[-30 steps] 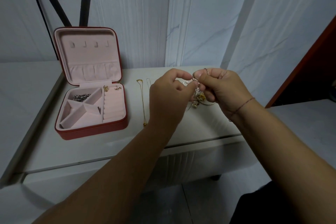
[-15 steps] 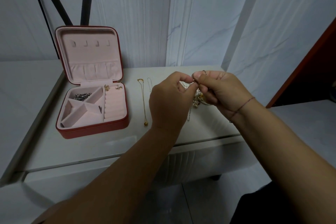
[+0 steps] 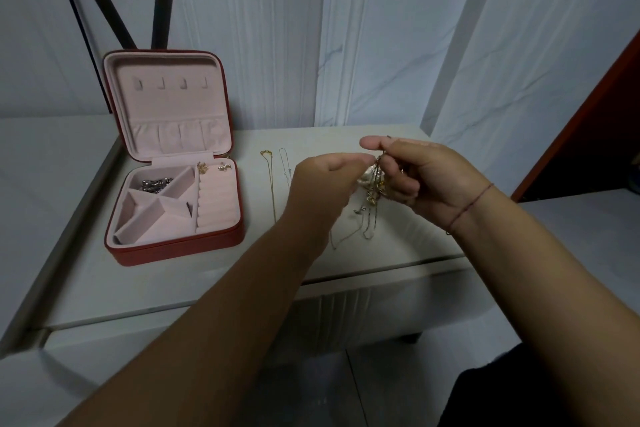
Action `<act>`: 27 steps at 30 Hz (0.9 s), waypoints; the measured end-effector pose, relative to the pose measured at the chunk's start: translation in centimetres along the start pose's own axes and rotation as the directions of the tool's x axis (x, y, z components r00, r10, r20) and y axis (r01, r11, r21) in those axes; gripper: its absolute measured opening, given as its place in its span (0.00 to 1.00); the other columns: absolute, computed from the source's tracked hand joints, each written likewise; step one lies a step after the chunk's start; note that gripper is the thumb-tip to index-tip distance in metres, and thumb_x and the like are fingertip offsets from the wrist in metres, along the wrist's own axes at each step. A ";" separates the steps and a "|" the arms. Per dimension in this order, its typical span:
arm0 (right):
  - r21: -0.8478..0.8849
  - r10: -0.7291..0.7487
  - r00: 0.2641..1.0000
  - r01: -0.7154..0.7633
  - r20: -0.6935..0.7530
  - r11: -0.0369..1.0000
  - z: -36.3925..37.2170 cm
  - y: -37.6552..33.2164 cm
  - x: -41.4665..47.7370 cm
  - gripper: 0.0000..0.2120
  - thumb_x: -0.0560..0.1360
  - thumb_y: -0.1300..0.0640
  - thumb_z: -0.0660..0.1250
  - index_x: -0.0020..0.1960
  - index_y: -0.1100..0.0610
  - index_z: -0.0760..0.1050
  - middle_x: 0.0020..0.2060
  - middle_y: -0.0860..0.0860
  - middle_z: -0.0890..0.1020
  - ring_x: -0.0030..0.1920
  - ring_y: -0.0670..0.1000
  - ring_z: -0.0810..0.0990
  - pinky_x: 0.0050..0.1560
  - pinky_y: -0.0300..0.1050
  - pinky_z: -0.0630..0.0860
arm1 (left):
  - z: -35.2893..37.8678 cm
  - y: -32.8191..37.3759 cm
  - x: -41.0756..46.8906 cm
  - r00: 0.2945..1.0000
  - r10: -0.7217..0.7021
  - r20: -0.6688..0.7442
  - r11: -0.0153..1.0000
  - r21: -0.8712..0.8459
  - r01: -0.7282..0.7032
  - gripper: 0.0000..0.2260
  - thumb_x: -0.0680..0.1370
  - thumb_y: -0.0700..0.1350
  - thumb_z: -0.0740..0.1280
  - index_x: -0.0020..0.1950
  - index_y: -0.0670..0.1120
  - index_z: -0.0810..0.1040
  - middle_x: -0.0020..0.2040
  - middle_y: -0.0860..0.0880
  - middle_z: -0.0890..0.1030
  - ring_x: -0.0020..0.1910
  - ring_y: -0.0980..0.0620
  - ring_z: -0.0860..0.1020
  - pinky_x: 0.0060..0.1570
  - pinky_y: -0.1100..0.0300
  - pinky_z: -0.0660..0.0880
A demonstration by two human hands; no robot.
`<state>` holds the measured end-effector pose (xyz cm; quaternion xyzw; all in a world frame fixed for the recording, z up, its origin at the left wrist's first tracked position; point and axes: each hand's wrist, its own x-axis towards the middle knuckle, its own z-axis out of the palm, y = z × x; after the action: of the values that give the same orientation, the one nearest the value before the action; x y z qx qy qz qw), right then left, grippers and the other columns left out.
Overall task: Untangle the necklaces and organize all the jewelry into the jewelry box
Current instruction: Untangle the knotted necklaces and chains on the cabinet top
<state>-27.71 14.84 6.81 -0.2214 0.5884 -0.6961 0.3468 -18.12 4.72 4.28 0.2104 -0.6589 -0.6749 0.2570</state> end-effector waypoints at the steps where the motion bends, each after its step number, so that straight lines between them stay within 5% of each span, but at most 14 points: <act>1: -0.008 -0.007 1.000 0.007 -0.004 1.000 -0.2 0.0 0.0 0.10 0.79 0.62 0.59 0.55 0.63 0.77 0.24 0.49 0.71 0.19 0.43 0.60 0.23 0.36 0.55 | -0.1 0.2 0.1 0.999 -0.039 -0.003 0.999 -0.012 0.039 0.09 0.75 0.45 0.69 0.50 0.42 0.83 0.20 0.58 0.69 0.20 0.60 0.66 0.21 0.71 0.61; 5: -0.041 -0.039 0.999 0.039 -0.008 0.998 -0.5 -0.4 -0.1 0.10 0.79 0.62 0.58 0.55 0.62 0.77 0.23 0.49 0.71 0.18 0.44 0.60 0.21 0.35 0.56 | -0.6 0.7 0.1 0.999 0.001 0.047 0.999 0.039 -0.003 0.09 0.75 0.46 0.71 0.50 0.42 0.83 0.20 0.58 0.71 0.20 0.62 0.69 0.21 0.74 0.63; 12: -0.185 -0.060 0.998 0.061 0.015 0.981 -0.7 -0.7 -0.4 0.11 0.79 0.61 0.60 0.56 0.63 0.77 0.23 0.49 0.69 0.20 0.44 0.60 0.24 0.35 0.57 | -1.5 0.4 0.5 0.984 0.172 0.049 0.960 0.216 -0.178 0.06 0.71 0.44 0.74 0.38 0.54 0.82 0.35 0.57 0.83 0.37 0.65 0.79 0.40 0.74 0.73; 15: -0.310 -0.087 0.996 0.087 0.012 0.947 -0.8 -0.6 -0.5 0.10 0.76 0.59 0.66 0.54 0.64 0.80 0.24 0.49 0.68 0.23 0.45 0.60 0.24 0.35 0.58 | -1.6 0.4 0.4 0.986 0.163 0.038 0.970 0.176 -0.167 0.03 0.73 0.44 0.72 0.41 0.52 0.83 0.39 0.53 0.84 0.41 0.60 0.81 0.39 0.74 0.73; 20: -0.454 -0.149 0.989 0.133 0.001 0.881 -0.6 -0.6 -0.7 0.06 0.73 0.65 0.69 0.49 0.61 0.82 0.25 0.51 0.70 0.24 0.45 0.62 0.25 0.36 0.59 | -1.7 0.4 0.5 0.992 0.119 0.035 0.983 0.135 -0.122 0.03 0.76 0.44 0.69 0.43 0.48 0.82 0.39 0.57 0.81 0.31 0.70 0.75 0.28 0.77 0.67; 27: -0.449 -0.161 0.987 0.146 0.004 0.882 -0.5 -0.3 -0.5 0.03 0.73 0.62 0.70 0.41 0.57 0.82 0.34 0.56 0.75 0.25 0.45 0.67 0.32 0.40 0.63 | -1.1 0.4 0.5 0.996 0.012 0.090 1.000 0.006 -0.012 0.05 0.77 0.40 0.64 0.43 0.43 0.79 0.42 0.46 0.78 0.42 0.54 0.74 0.44 0.62 0.70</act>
<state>-27.81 15.58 7.04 -0.3294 0.7191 -0.5708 0.2205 -17.78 3.49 4.69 0.1766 -0.6734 -0.6799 0.2303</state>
